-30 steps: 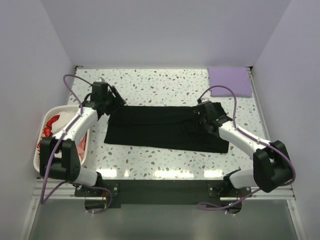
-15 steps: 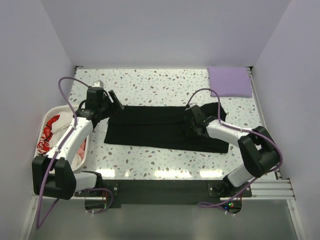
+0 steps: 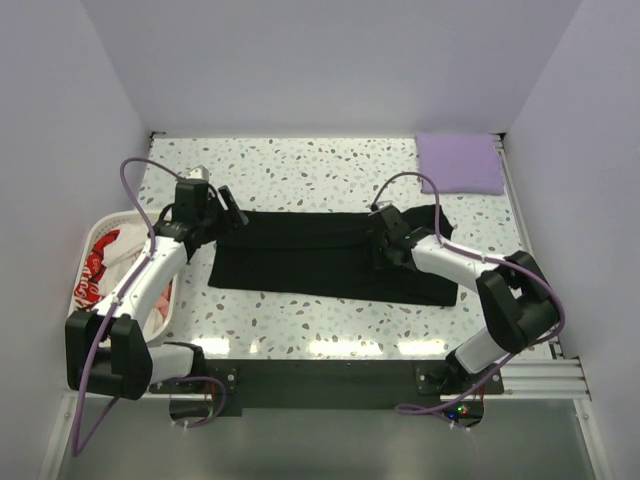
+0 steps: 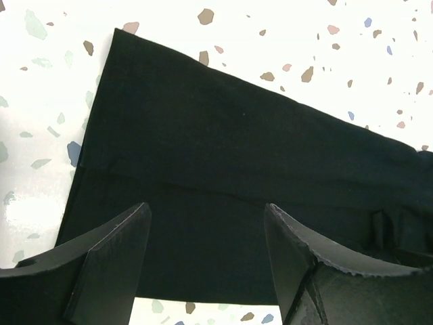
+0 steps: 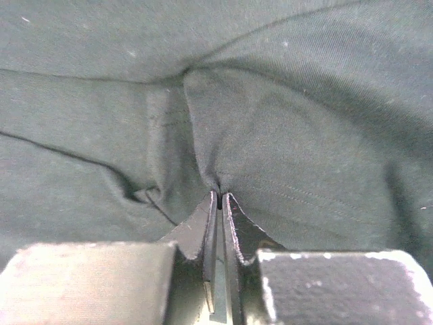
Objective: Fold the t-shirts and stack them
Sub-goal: Fold the tshirt
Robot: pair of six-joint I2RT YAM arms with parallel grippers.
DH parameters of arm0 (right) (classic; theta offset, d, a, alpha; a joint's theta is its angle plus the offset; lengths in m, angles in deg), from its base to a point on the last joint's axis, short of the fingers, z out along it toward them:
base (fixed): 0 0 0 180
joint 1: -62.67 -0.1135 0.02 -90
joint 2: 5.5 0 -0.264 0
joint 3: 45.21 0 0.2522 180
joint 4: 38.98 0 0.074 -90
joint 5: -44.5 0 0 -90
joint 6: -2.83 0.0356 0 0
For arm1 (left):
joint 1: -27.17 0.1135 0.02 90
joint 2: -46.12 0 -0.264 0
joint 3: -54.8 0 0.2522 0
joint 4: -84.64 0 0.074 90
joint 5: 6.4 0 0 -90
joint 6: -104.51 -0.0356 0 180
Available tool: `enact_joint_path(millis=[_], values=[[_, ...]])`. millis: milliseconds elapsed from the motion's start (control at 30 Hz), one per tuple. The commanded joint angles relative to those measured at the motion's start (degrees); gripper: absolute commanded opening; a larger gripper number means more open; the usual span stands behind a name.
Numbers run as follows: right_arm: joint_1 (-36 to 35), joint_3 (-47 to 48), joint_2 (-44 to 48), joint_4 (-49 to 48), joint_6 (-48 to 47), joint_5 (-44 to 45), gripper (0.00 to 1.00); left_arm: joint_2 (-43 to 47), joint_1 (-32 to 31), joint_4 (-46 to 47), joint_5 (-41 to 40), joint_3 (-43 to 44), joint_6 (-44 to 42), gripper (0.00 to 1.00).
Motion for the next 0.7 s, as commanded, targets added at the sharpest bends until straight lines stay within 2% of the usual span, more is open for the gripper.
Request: enact_joint_path(millis=[0, 367, 667], values=[[-0.4, 4.8, 3.4, 3.5, -0.4, -0.3, 0.03, 1.5, 0.4, 1.5, 0.2, -0.2, -1.7, 0.73], [-0.9, 10.8, 5.4, 14.7, -0.6, -7.0, 0.00, 1.5, 0.4, 1.6, 0.5, -0.4, -1.8, 0.73], [-2.9, 11.2, -0.2, 14.1, 1.0, -10.4, 0.02, 1.0, 0.4, 1.8, 1.2, -0.4, -1.8, 0.73]])
